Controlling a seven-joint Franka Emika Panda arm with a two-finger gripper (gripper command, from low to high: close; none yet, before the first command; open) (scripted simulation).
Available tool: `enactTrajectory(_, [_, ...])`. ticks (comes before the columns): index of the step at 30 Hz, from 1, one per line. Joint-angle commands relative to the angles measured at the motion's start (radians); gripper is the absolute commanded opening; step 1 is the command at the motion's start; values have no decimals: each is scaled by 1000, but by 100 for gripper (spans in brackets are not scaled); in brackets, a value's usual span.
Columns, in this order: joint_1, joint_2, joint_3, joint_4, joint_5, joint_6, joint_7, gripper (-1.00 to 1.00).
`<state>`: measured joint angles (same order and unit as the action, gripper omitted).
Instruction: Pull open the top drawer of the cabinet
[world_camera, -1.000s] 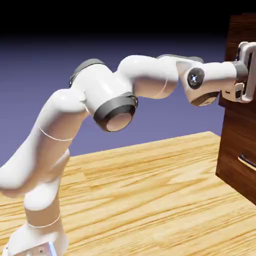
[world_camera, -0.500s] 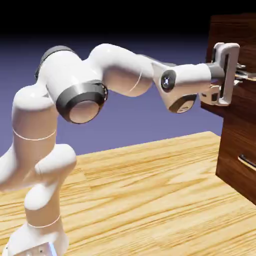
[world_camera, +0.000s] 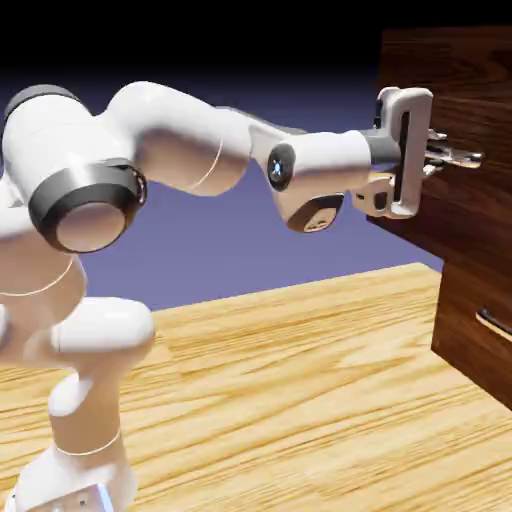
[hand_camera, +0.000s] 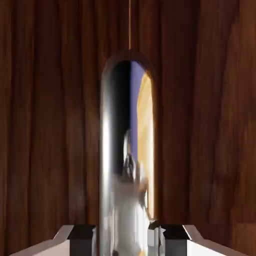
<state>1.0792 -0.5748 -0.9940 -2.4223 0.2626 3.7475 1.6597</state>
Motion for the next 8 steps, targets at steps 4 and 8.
enactTrajectory(4, [-140, -72, 140, -99, 50, -2, -43, -100])
enactTrajectory(8, [-213, -118, 211, -152, 79, -12, -61, 100])
